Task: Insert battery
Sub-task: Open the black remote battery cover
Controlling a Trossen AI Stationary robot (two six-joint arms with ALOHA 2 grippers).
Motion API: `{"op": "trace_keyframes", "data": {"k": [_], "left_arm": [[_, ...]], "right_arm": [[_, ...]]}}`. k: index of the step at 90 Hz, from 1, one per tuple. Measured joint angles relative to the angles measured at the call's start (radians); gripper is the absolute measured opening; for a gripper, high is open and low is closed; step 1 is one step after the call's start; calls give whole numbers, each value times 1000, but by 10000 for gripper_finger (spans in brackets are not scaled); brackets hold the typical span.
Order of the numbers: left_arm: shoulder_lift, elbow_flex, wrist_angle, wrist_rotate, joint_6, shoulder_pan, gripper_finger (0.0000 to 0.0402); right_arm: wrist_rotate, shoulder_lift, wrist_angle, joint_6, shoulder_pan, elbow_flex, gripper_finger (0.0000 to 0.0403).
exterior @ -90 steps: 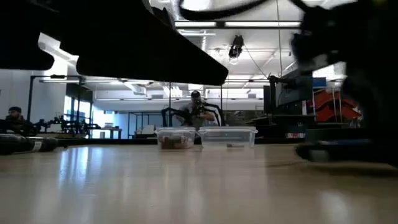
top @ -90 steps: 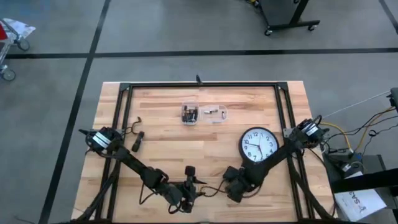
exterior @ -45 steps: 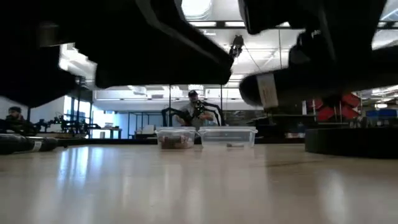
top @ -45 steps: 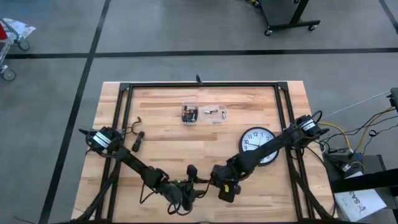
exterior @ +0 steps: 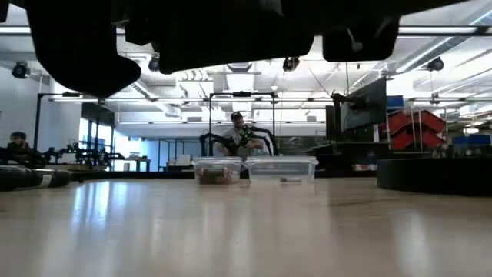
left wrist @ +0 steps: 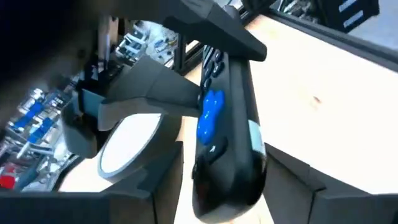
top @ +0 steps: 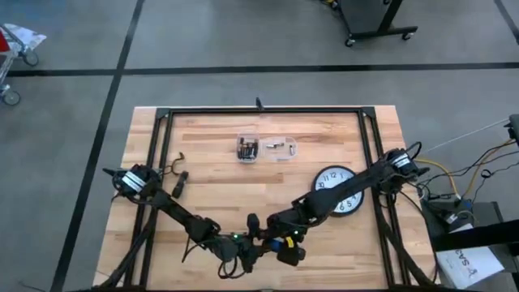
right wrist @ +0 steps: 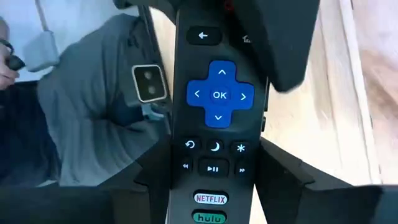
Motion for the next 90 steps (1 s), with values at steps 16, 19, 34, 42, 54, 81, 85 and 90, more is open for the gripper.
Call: {"op": "trace_keyframes", "data": {"k": [16, 19, 34, 42, 54, 81, 85, 90], "left_arm": [[0, 0, 54, 3, -28, -3, 86], [0, 0, 47, 3, -28, -4, 71], [-1, 0, 41, -15, -70, -5, 69], [-13, 0, 1, -28, -180, -1, 55], [-46, 0, -196, 12, -402, 6, 55], [-101, -8, -581, 362, -1027, 92, 55], [-101, -16, -598, 420, -1097, 114, 55], [-103, -25, -589, 493, -1153, 140, 55]], "right_arm": [[-28, -1, 12, 16, -11, 4, 157], [-35, -1, 12, 20, -13, 4, 157], [-35, -1, 11, 10, -19, 4, 173], [-2, -2, 6, -11, -20, 4, 215], [23, -20, -21, -50, -20, 4, 261], [417, -72, -168, -259, -3, 2, 264], [483, -66, -143, -315, 6, 0, 258], [542, -58, -98, -377, 20, -8, 250]]}}
